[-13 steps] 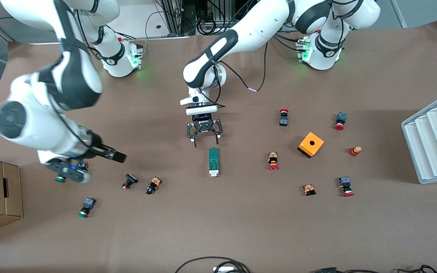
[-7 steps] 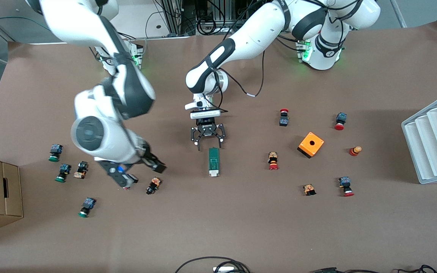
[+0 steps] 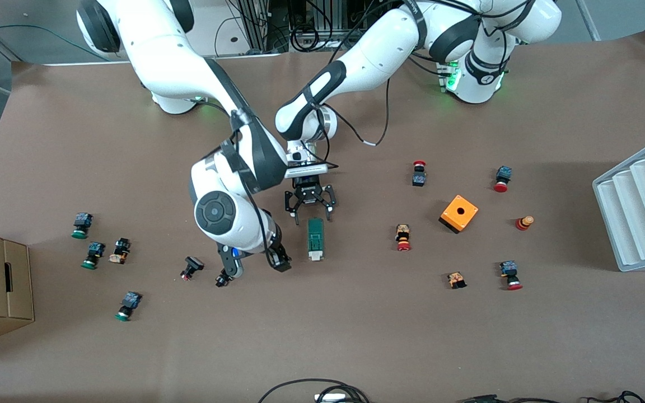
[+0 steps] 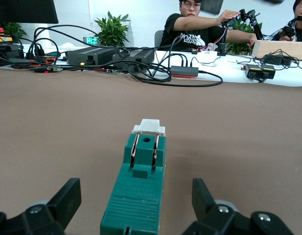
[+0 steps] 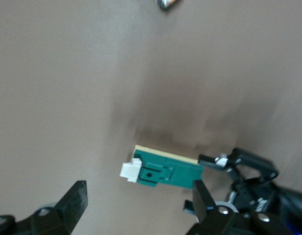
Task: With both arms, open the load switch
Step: 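Grasp the switch body with the right gripper while the left gripper lowers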
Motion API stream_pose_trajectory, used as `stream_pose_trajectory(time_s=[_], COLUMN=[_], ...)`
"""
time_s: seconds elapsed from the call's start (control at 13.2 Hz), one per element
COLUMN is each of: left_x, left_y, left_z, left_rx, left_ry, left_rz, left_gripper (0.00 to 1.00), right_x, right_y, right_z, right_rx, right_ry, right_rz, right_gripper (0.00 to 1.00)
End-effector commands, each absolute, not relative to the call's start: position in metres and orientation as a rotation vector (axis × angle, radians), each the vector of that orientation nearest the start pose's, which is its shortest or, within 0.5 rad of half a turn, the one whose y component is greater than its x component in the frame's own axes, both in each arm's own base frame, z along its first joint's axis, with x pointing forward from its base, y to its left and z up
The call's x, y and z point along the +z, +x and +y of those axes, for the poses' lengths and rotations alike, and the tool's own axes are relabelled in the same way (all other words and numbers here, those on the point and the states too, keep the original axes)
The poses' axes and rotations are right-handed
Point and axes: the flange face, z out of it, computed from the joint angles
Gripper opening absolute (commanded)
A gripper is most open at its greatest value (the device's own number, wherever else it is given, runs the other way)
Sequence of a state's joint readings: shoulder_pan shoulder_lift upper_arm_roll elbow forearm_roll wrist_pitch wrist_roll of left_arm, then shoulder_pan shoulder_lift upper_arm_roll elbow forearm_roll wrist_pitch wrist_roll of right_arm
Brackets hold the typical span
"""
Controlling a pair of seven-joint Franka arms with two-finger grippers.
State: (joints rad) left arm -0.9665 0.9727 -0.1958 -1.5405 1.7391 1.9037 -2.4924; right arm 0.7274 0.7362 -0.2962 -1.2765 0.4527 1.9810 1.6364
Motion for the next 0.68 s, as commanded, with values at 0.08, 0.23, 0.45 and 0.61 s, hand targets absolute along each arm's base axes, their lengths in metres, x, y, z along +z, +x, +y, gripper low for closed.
stream_pose_trajectory(time_s=[0.08,0.23,0.45,0.61], left_x=[0.073,0.073,0.07,0.063], left_y=[0.352,0.351,0.351,0.35], left_z=[-0.584,-0.583,-0.582,-0.58], left_rx=[-1.879,-1.889,-1.889,-1.879], left_ry=[-2.461,-2.45,-2.448,-2.447], left_rz=[-0.262,-0.268,-0.264,-0.248], left_gripper=[1.0,1.0,1.0,1.0], right_x=[0.298,0.281,0.267,0.259], right_y=[0.647,0.646,0.646,0.645], right_z=[0.413,0.422,0.424,0.425], right_rx=[0.255,0.256,0.313,0.339], right_ry=[-2.216,-2.151,-2.085,-2.071], right_rz=[1.965,1.998,2.037,2.051], right_gripper=[0.95,0.95,0.92,0.86])
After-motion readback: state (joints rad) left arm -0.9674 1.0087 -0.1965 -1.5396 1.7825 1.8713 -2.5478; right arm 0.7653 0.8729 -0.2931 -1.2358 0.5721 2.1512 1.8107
